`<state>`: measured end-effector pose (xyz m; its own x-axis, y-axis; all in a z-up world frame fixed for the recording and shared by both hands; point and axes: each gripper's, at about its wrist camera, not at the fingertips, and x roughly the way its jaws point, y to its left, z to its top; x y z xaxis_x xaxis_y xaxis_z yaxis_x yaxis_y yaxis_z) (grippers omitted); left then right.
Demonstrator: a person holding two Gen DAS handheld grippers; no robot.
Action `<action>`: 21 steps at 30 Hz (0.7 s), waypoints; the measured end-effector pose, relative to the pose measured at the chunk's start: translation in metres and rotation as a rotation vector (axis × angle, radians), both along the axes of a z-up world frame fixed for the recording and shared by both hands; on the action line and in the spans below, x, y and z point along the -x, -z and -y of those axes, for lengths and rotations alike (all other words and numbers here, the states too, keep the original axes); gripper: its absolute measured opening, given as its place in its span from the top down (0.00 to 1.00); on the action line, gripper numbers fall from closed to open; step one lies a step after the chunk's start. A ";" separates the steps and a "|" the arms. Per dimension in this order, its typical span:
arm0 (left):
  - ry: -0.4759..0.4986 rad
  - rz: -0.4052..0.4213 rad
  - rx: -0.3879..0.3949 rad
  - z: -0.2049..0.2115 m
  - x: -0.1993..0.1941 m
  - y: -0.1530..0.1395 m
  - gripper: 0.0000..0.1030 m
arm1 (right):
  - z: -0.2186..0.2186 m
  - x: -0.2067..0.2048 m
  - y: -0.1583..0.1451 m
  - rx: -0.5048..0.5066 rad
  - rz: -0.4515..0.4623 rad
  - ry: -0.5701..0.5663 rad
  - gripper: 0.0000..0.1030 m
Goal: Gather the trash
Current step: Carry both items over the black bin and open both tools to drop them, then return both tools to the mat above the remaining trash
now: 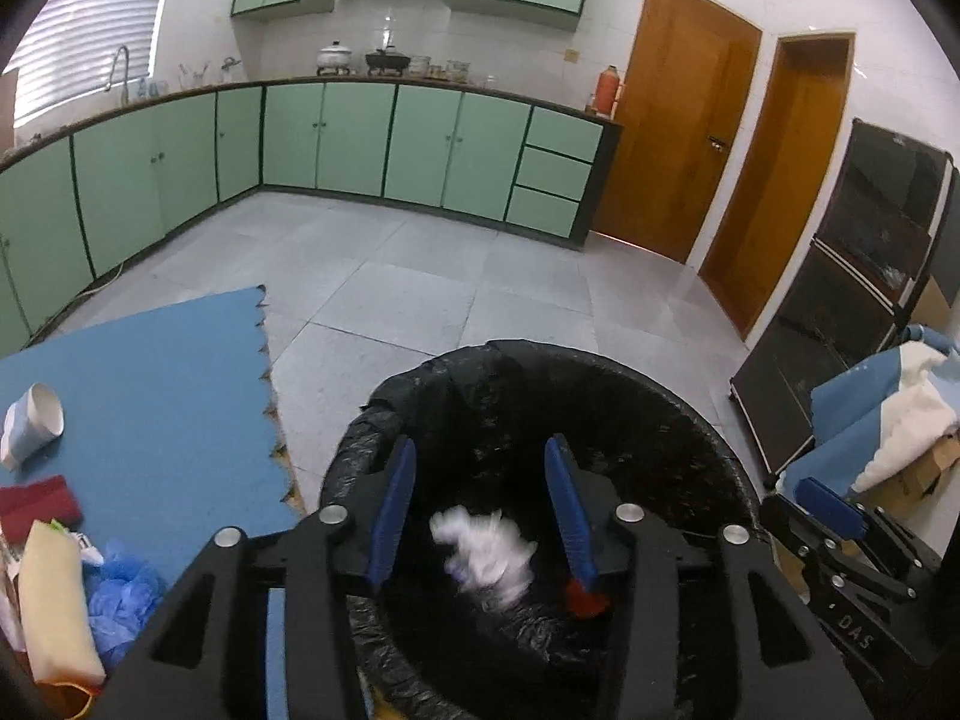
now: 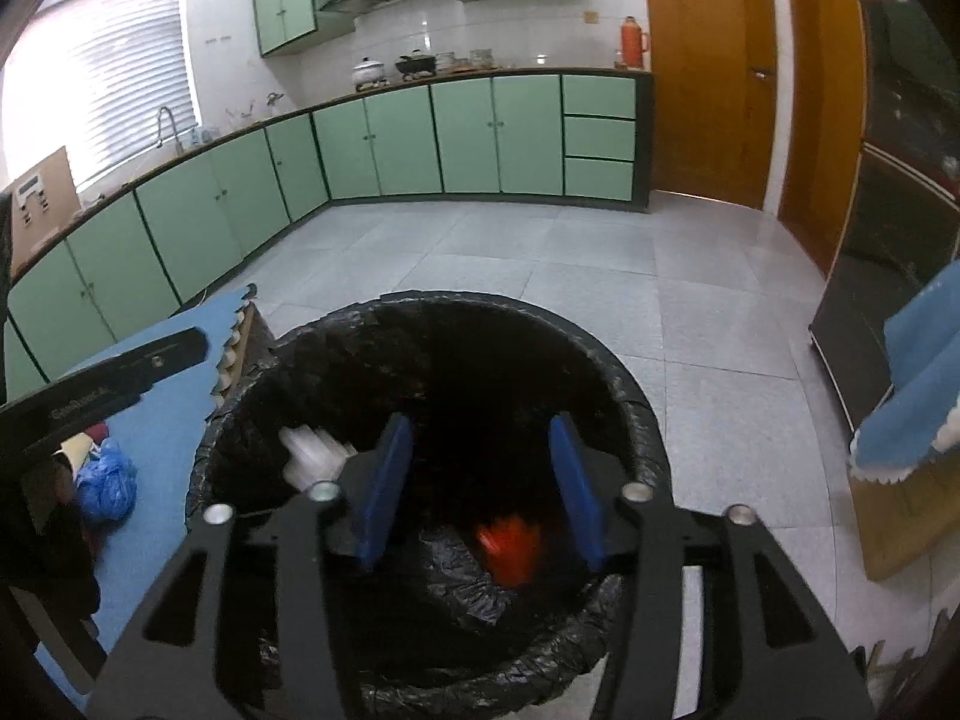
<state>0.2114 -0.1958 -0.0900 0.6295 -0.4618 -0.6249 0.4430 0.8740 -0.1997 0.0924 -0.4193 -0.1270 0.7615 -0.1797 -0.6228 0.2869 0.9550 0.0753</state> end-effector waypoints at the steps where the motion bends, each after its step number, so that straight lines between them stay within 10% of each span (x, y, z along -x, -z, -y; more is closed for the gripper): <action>1: -0.010 0.005 0.000 -0.007 0.002 -0.002 0.54 | -0.002 0.003 0.000 0.004 0.006 0.006 0.39; 7: -0.094 0.137 -0.050 -0.063 0.026 -0.027 0.44 | -0.032 0.011 -0.016 0.033 0.064 -0.027 0.16; 21: -0.450 0.196 -0.201 -0.250 0.107 -0.014 0.39 | -0.202 0.005 -0.017 -0.063 0.151 -0.350 0.13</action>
